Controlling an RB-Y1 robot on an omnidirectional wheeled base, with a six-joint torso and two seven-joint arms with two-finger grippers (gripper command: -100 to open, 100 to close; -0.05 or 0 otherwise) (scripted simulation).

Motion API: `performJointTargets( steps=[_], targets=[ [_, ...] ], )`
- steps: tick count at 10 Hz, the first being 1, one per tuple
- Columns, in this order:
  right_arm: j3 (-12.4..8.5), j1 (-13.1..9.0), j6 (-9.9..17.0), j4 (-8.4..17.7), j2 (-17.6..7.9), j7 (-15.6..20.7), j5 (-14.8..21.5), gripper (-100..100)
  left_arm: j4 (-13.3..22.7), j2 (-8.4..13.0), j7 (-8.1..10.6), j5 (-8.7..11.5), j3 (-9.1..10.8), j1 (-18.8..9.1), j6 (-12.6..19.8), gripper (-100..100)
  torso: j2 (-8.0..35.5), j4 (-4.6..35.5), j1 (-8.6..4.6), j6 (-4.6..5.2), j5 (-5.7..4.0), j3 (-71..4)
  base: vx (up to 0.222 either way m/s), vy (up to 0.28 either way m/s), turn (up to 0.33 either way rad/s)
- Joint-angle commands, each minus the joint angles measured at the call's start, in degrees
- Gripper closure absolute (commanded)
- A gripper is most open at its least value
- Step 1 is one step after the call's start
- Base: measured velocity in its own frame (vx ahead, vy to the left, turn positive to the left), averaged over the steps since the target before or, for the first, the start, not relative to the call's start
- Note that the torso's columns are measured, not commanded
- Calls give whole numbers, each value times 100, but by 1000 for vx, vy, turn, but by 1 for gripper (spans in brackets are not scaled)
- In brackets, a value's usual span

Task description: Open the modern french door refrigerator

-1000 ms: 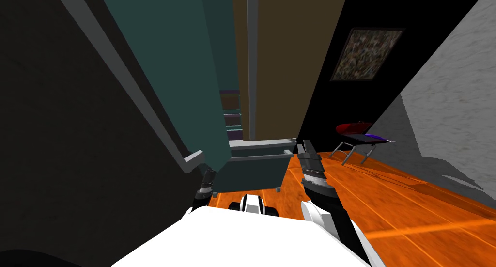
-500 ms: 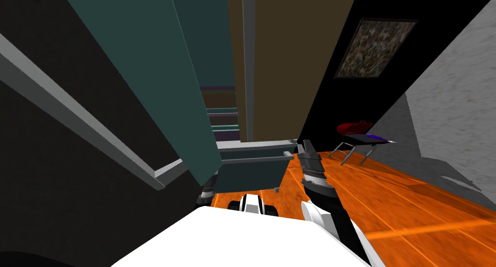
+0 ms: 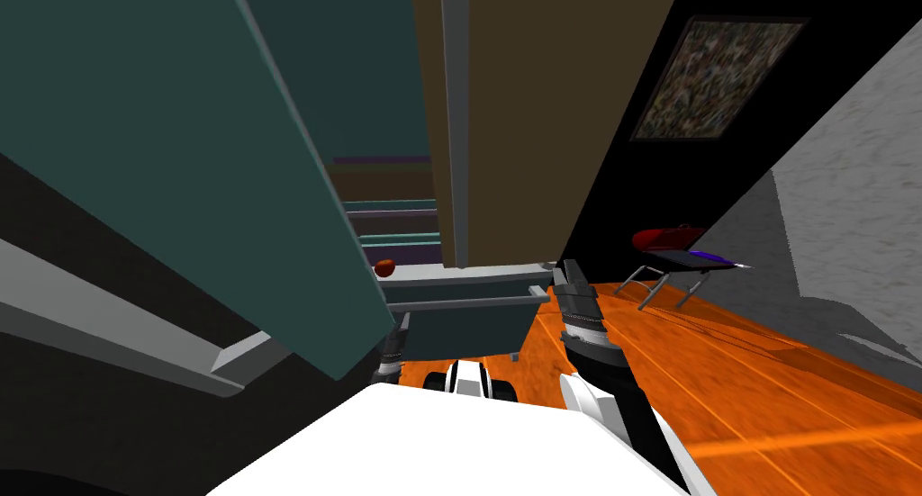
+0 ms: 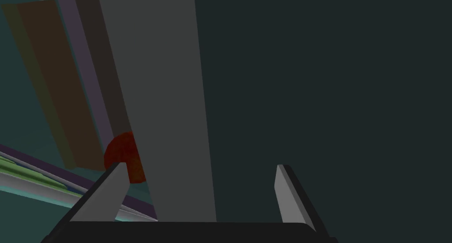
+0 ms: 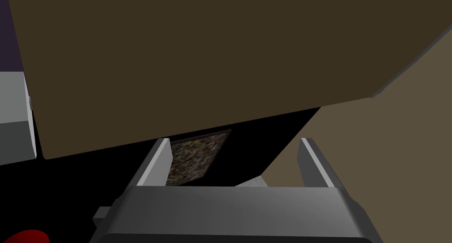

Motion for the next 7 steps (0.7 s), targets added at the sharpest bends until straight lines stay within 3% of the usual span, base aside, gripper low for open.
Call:
performJointTargets(
  steps=[1,5,6,7],
  targets=[
    [0,0,0,0,0,0,0,0,-77,39,23,20,19,-119,190,-100,-2,-1,4,-1,0,-2,-10,-13,15],
    [0,-1,0,0,0,0,0,0,-290,147,78,64,63,-389,667,-100,-3,-1,-2,0,0,-2,-27,-21,13],
    [0,-1,0,0,0,0,0,0,-327,125,74,51,46,-278,587,-100,-6,-2,-1,-1,0,-4,-11,-12,2],
    [0,0,0,0,0,0,0,0,-168,85,46,39,38,-235,394,100,-11,-3,4,-1,1,-7,21,13,-17]
  ],
)
